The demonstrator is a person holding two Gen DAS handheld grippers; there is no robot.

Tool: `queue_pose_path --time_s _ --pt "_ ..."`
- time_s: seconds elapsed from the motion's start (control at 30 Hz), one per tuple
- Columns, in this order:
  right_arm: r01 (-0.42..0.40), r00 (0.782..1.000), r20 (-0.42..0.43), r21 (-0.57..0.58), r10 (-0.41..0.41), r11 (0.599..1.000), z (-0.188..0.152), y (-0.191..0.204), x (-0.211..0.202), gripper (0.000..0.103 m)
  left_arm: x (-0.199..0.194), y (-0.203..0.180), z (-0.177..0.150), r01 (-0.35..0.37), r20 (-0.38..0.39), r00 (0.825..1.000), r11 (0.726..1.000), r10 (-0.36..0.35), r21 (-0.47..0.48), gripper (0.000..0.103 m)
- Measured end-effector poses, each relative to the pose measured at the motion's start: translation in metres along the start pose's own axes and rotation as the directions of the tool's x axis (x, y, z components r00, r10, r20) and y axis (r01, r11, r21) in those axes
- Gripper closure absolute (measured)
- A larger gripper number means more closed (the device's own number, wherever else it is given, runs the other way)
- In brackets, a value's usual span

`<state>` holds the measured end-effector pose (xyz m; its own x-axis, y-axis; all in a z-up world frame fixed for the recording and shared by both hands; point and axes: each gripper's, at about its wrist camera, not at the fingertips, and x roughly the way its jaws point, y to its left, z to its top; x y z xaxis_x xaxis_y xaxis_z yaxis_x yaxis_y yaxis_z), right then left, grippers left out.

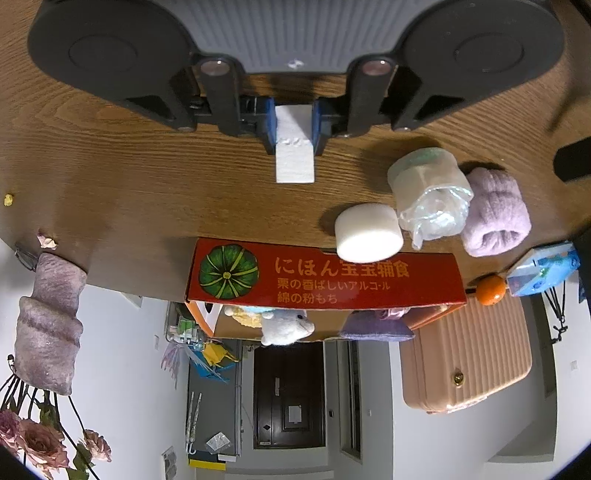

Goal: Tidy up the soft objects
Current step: 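Grasp the white foam block with the right tool, then grasp the lilac fuzzy wristband with the left tool while the right tool holds the foam block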

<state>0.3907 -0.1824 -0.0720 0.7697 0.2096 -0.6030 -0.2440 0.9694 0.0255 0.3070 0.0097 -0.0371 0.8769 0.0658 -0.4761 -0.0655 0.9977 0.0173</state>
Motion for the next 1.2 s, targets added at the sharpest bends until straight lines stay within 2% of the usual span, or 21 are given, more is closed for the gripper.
queue_pose_path --time_s 0.3,0.53,1.0,1.2 --pt "0.02 0.999 0.048 0.01 -0.021 1.0 0.001 -0.001 -0.006 0.085 0.002 0.002 0.003 0.0 0.007 1.0 1.0 0.0 -0.01 0.0" --pt "0.05 0.995 0.081 0.032 -0.053 0.998 0.002 -0.003 -0.009 0.085 0.011 0.007 0.008 0.03 0.005 1.0 0.999 -0.029 -0.02 0.0" --pt "0.074 0.99 0.119 0.038 -0.078 0.997 0.01 0.009 -0.003 0.085 0.043 0.012 0.016 0.034 -0.03 0.999 0.999 -0.034 -0.004 0.0" --pt "0.082 0.988 0.126 0.043 -0.087 0.996 0.013 0.011 0.001 0.085 0.055 0.013 0.02 0.037 -0.022 0.999 0.999 -0.037 0.013 0.0"
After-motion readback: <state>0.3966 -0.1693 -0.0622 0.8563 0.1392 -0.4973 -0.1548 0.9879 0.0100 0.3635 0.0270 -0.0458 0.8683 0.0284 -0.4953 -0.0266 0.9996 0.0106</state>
